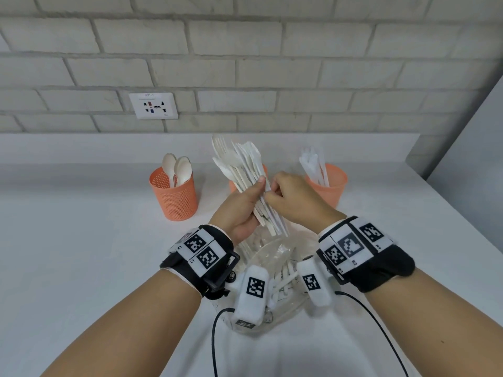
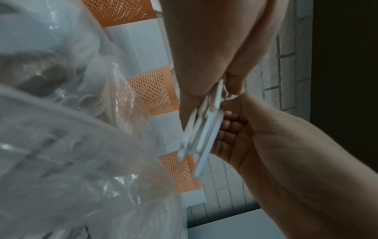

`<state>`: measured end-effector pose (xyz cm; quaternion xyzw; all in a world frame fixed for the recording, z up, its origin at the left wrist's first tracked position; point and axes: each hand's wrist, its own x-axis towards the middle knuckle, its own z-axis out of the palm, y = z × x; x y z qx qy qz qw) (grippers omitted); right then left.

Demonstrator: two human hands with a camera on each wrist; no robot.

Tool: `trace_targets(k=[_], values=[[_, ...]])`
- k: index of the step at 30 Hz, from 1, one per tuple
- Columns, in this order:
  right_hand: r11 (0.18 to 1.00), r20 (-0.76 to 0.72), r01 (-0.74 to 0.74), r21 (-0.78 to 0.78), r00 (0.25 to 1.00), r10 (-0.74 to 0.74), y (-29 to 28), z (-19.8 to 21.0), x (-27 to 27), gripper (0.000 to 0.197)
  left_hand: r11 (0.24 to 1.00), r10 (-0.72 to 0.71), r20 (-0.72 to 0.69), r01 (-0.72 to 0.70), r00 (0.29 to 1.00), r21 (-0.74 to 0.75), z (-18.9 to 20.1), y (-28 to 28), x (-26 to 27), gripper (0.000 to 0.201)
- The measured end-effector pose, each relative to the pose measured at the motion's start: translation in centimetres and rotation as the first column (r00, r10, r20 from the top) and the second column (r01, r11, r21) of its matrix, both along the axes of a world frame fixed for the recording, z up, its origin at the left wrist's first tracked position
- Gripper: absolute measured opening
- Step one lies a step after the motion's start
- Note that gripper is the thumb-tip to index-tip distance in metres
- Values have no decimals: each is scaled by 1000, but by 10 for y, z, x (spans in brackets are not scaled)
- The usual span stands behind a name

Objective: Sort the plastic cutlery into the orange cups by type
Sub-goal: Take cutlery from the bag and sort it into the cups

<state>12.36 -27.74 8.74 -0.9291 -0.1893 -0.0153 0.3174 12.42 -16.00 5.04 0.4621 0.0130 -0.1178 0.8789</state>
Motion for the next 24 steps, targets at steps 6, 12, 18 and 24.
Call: trace_targets(k=[6,12,18,24], values=[[989,-18,26,145,1000,-24,-5,1,-1,9,999,34,-46,-34,998,7,0,-1,-1,38],[981,166,-20,193,986,-13,1,-15,-3,15,997,75,-2,-75,997,24,4,-5,-1,33],[981,137,-53,188,990,27,-8,-12,-2,20,998,4,-12,-5,1000,-61,2,-1,-2,38],[973,104,-3,230,994,-22,-7,-13,-1,18,998,-35,11,35,999,-57,7,-4,-4,22]])
